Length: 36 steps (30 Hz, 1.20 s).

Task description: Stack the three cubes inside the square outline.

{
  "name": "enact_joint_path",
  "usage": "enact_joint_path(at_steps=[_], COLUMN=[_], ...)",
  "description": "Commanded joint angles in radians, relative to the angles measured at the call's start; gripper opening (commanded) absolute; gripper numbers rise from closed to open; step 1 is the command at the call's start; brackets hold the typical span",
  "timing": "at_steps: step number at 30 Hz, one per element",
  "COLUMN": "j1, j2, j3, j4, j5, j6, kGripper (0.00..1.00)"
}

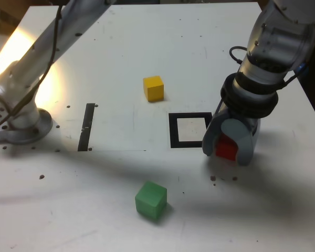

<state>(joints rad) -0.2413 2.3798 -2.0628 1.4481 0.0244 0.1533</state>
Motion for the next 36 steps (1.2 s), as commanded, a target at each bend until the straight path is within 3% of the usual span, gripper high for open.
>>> enact_joint_path(at_steps=[1,13,25,36], j1=[-0.001,0.006,0.075,0.139], j2=[-0.004,-0.193,-0.294,-0.318], j3=[0.008,0.177,0.417,0.49], j4=[0.003,-0.016,-0.163,-0.21], j5=[0.0,0.029,-0.036,-0.049], j6=[-0.003,-0.098,-0.181,-0.186], kGripper=[0.33,0.33,0.33,0.33])
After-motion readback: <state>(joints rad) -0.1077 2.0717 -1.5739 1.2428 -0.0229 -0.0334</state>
